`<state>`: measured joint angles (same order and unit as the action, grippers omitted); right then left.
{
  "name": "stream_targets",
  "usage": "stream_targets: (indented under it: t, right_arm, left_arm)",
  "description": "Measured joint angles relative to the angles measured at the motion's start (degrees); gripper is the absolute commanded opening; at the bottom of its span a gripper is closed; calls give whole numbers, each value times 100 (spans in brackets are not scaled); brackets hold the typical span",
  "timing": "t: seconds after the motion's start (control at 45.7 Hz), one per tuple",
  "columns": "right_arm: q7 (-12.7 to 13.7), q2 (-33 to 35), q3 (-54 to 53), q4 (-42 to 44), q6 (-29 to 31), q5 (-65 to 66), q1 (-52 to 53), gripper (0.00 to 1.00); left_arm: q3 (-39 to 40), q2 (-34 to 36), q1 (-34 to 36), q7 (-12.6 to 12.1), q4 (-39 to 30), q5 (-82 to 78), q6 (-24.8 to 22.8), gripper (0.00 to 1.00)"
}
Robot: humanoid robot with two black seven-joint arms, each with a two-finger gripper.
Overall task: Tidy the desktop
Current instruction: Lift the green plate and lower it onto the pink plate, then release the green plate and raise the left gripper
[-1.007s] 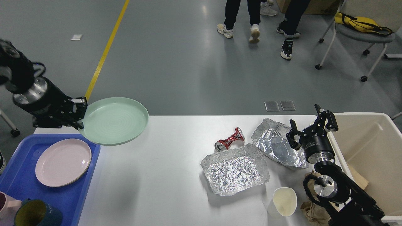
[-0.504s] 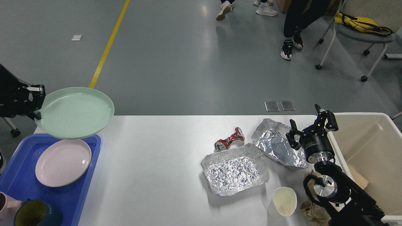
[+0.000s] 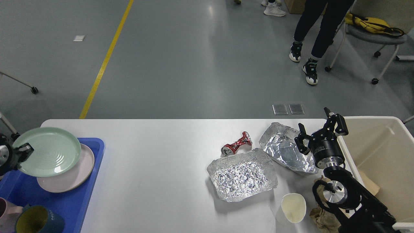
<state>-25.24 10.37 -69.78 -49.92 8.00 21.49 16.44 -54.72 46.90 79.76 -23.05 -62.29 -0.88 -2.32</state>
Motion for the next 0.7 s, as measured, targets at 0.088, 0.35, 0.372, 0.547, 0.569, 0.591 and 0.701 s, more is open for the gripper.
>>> stream_targets:
  t: [0.088, 0.35, 0.372, 0.547, 0.569, 0.591, 0.701]
  right_arm:
    - [0, 0, 0, 0, 0, 0, 0, 100]
    - [-4, 0, 0, 0, 0, 0, 0, 100]
    - [-4, 0, 0, 0, 0, 0, 0, 100]
    - [-3, 0, 0, 0, 0, -2, 0, 100]
    - [-3, 0, 0, 0, 0, -2, 0, 100]
    - [-4, 0, 0, 0, 0, -1, 0, 100]
    - [-3, 0, 0, 0, 0, -1, 0, 100]
  left_arm:
    - [362, -12, -500, -5, 174, 0, 46, 0]
    - [550, -279, -923, 170, 581, 14, 66, 0]
    - [550, -286, -924, 201, 588, 15, 66, 0]
    - [559, -301, -914, 264, 596, 20, 66, 2]
    - [567, -303, -914, 264, 596, 21, 66, 3]
    - [581, -306, -914, 264, 596, 21, 66, 4]
    - [636, -320, -948, 265, 596, 21, 30, 22]
